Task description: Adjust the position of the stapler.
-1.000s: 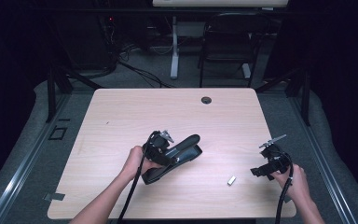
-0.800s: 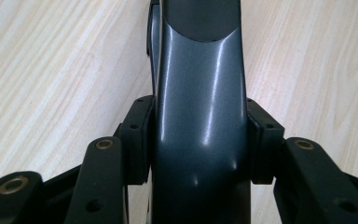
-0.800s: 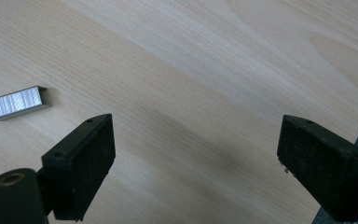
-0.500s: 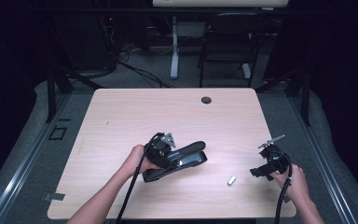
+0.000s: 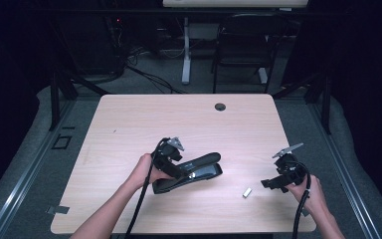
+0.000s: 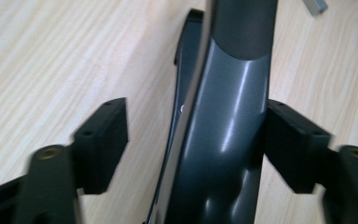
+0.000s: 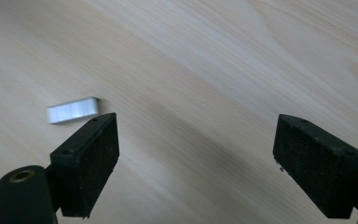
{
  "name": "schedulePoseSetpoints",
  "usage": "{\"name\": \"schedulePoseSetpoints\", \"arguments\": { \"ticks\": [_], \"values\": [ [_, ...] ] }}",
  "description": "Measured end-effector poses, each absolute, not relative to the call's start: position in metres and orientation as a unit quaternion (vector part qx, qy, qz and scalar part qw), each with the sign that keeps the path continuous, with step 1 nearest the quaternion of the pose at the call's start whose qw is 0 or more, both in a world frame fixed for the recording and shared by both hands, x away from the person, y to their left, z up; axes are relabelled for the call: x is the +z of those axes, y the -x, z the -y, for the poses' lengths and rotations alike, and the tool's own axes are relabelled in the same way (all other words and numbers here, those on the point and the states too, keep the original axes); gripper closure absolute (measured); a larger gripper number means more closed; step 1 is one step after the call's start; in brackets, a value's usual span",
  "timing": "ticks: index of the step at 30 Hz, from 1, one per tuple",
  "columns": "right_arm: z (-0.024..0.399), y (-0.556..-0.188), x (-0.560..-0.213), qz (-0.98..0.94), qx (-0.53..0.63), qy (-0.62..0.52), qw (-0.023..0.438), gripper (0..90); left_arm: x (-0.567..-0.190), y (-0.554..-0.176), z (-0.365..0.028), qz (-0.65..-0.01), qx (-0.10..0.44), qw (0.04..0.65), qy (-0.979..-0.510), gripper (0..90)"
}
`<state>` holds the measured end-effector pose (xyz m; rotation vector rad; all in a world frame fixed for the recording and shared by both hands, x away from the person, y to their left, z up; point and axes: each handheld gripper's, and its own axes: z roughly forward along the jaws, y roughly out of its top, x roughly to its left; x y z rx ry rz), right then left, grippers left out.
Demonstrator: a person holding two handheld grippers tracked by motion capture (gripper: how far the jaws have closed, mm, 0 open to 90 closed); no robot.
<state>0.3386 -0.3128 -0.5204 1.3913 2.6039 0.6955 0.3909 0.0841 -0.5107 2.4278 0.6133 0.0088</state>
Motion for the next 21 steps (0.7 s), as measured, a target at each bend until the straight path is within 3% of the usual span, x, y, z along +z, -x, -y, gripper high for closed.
{"name": "schedulePoseSetpoints", "arguments": {
  "ticks": [3, 6, 9, 15, 21],
  "values": [
    [0.304, -0.337, -0.516, -0.864, 0.243, -0.438, 0.052, 12.3, -0.505, -0.386, -0.092, -0.241, 0.010, 0.320, -0.916, 15.1],
    [0.300, -0.336, -0.515, -0.869, 0.253, -0.422, 0.048, 9.2, -0.501, -0.381, -0.096, -0.243, 0.017, 0.322, -0.915, 12.8],
    [0.293, -0.335, -0.511, -0.873, 0.265, -0.406, 0.047, 4.9, -0.491, -0.370, -0.102, -0.247, 0.028, 0.329, -0.911, 0.7],
    [0.282, -0.335, -0.507, -0.876, 0.276, -0.393, 0.050, 2.2, -0.488, -0.358, -0.106, -0.255, 0.029, 0.339, -0.905, 0.0],
    [0.257, -0.336, -0.494, -0.876, 0.319, -0.357, 0.066, 6.2, -0.494, -0.343, -0.121, -0.260, 0.047, 0.331, -0.906, 0.0]
  ]
}}
